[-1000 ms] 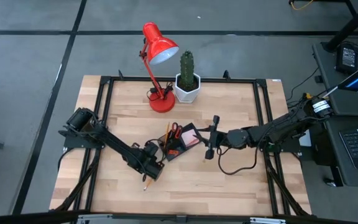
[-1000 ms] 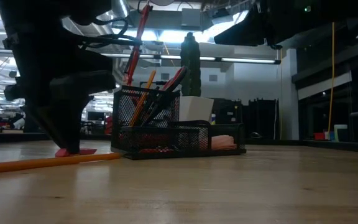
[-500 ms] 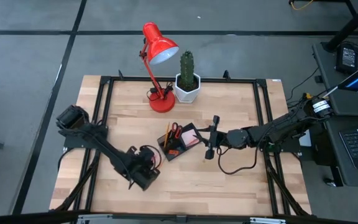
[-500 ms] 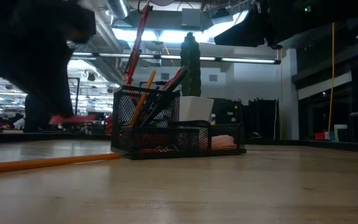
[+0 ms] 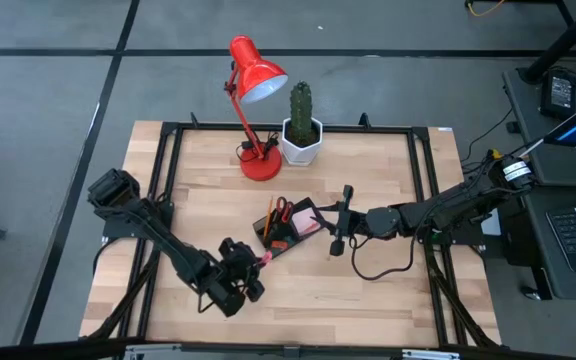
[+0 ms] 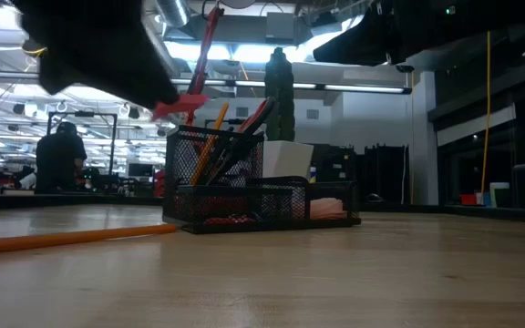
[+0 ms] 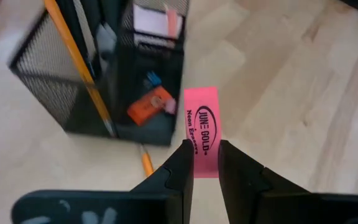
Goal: Pick and place office supplies into organizer
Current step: Put the pink eraser into the black desk organizer
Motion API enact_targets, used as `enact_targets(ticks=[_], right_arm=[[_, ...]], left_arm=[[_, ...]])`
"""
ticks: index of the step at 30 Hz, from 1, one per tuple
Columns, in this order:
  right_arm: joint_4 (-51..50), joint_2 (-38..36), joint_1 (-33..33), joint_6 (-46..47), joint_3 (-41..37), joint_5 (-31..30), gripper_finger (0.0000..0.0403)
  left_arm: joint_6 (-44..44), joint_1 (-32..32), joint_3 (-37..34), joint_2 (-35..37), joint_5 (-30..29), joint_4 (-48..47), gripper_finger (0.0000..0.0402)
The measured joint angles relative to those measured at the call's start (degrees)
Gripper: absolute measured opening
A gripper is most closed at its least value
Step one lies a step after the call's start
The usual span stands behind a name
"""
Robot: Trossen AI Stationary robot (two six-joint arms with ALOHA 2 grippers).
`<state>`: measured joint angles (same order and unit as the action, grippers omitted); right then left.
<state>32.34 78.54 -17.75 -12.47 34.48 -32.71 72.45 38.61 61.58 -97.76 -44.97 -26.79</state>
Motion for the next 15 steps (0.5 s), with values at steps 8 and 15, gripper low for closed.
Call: enact_targets(ticks=[8, 15], right_arm=[[-0.45, -0.41, -1.67, -0.30, 0.00, -0.61, 0.0108], [-0.76, -3.00, -2.11, -1.44, 0.02, -0.66, 0.0108]], left_arm=[[-6.30, -6.18, 0.00, 0.00, 0.75, 2.86, 0.0058], [-10.24, -8.12, 0.02, 0.00, 2.64, 5.83, 0.0058]])
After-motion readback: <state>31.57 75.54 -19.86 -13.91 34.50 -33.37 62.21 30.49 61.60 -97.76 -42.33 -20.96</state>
